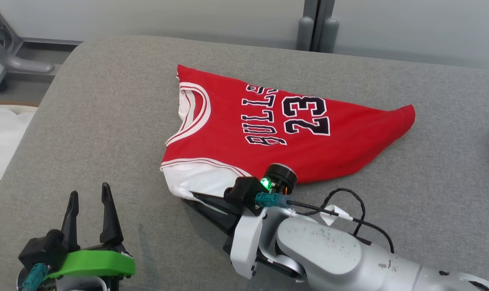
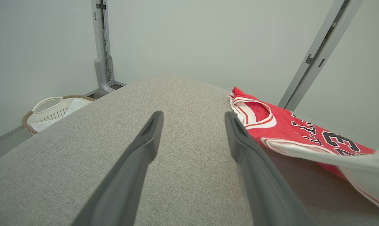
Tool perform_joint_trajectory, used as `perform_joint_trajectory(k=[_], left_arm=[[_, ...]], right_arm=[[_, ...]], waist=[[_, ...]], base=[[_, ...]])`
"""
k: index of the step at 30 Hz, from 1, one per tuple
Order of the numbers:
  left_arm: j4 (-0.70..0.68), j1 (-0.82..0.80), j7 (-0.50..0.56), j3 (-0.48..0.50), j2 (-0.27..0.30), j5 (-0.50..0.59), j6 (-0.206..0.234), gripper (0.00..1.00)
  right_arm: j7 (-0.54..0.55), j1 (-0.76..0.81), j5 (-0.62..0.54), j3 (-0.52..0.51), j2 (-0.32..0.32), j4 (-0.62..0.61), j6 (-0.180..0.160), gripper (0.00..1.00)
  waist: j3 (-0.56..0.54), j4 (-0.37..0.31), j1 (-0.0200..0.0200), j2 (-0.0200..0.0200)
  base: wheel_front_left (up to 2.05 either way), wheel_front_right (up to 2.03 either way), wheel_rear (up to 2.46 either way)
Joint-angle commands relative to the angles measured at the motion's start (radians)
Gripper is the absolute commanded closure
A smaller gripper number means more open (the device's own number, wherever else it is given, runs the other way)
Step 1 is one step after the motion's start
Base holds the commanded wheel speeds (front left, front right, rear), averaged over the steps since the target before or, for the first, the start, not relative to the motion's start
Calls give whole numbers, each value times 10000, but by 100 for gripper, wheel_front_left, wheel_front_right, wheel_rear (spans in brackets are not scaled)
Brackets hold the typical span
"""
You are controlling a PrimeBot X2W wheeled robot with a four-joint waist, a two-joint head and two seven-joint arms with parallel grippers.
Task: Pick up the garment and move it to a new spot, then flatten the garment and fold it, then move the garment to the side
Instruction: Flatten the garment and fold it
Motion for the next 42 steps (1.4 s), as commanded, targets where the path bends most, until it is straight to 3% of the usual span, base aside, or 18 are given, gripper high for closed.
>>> perform_joint_trajectory(k=[1,3,4,5,6,14,22,29,36,42], left_arm=[[-59,53,-4,40,19,53,17,0],[-57,16,-4,17,19,38,28,0],[-54,0,-4,7,19,30,38,0],[-51,-16,-4,-7,19,13,45,0],[-50,-30,-4,-32,19,-7,41,0],[6,68,-3,-329,20,-91,26,0],[95,180,-3,-830,22,-52,-1,0],[317,390,-3,-1286,22,-125,12,0],[431,703,-3,-1574,23,-264,125,0],[493,831,-3,-1640,23,-344,170,0]], right_arm=[[70,189,151,156,-27,-98,-14,100],[175,220,79,377,-26,-147,-15,100],[232,271,61,454,-26,-174,-14,87],[239,327,32,534,-24,-231,-14,30],[253,376,42,573,-24,-272,-14,0],[-107,629,-201,-26,-27,32,-15,0],[-541,1129,-728,-1714,-31,532,-15,0],[-635,2023,-2044,-4472,-28,944,-15,0],[-641,3954,-3514,-7589,-26,162,-15,0],[-642,5225,-4088,-9319,-26,-416,-15,0]], waist=[[25,87,0,0],[25,129,0,0],[19,139,0,0],[11,143,0,0],[2,137,0,0],[-266,-324,0,0],[-720,-998,0,0],[-1140,-1608,0,0],[-1340,-2081,0,0],[-1333,-2243,0,0]], base=[[0,0,0],[0,0,0],[0,0,0],[0,0,0],[0,0,0],[0,0,0],[0,0,0],[0,0,0],[0,0,0],[0,0,0]])
